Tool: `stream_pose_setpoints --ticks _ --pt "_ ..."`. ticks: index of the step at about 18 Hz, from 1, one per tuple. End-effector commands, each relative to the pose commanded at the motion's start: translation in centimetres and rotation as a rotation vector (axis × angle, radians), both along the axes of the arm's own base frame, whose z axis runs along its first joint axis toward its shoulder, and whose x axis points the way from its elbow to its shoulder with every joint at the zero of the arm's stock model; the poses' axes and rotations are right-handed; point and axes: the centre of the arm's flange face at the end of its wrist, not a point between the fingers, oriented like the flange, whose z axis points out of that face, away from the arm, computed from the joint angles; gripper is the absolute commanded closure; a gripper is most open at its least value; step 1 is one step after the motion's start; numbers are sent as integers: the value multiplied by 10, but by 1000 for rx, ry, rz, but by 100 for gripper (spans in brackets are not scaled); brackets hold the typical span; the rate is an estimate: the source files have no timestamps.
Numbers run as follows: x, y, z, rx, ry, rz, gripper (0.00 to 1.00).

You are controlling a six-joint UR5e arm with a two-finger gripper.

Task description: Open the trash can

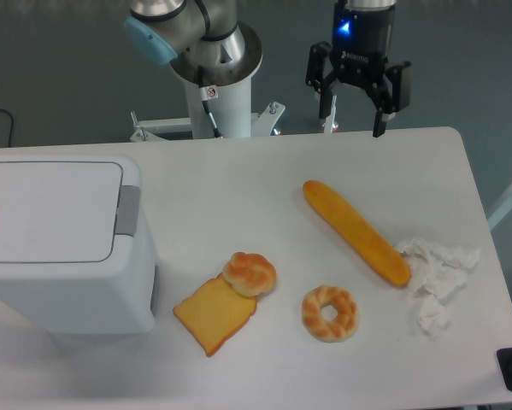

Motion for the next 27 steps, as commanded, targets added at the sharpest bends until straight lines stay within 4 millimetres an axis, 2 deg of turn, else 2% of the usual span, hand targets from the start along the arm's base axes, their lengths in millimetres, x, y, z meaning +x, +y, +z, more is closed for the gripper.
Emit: stream_pose_setpoints --ticks 23,27 --pt "1 3 0 26 -15 -6 0" --pt "4 2 -1 43 -67 93 0"
